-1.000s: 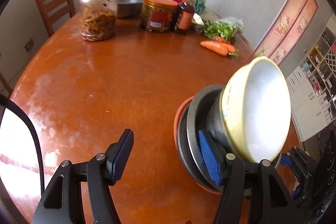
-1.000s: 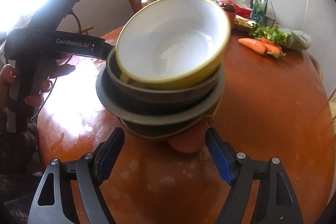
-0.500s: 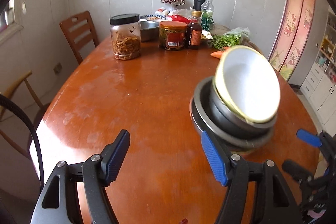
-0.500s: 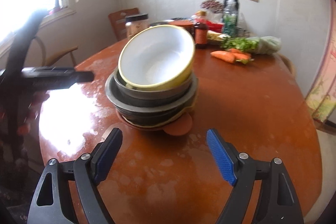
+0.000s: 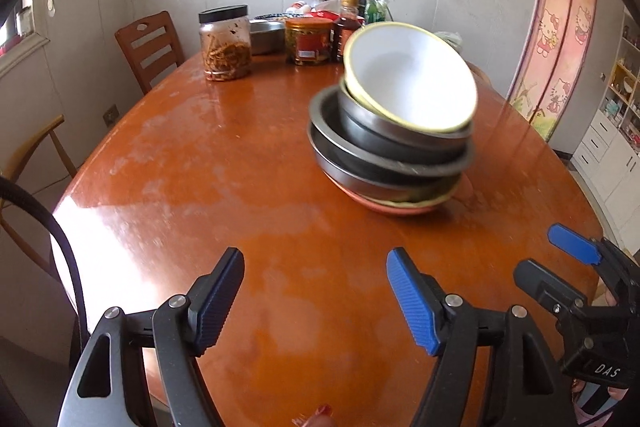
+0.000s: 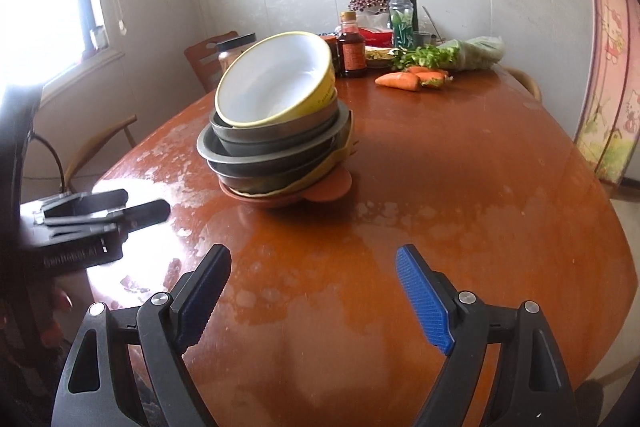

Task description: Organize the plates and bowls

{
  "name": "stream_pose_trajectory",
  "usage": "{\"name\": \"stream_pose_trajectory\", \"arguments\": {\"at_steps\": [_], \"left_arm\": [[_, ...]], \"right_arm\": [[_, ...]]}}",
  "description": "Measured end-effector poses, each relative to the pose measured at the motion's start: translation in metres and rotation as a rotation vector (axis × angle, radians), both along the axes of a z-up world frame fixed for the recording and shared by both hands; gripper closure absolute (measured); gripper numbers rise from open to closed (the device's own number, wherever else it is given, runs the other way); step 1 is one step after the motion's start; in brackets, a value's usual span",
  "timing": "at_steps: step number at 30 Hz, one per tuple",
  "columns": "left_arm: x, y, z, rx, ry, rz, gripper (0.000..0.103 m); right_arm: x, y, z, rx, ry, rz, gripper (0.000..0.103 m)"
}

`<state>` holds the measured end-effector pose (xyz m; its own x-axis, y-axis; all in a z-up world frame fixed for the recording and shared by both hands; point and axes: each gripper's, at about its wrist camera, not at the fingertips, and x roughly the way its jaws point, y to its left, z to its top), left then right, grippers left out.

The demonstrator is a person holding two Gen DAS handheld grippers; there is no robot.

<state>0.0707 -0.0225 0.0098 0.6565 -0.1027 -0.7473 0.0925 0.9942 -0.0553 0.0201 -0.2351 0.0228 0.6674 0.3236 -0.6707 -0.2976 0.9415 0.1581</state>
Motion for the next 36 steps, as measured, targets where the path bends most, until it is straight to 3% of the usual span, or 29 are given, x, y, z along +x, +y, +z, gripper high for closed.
{"name": "stream_pose_trajectory", "arguments": {"at_steps": [14, 36], "left_arm": [[-0.022, -0.016, -0.011, 0.006, 0.009, -0.003, 0.029], [-0.028, -0.02, -0.017, 0.012, 0.018, -0.023, 0.029]], "right_arm": [[-0.025, -0.008, -0.004, -0.002, -0.062, -0.059, 0.016], [-0.025, -0.003, -0.011, -0.006, -0.048, -0.048, 0.016]]}}
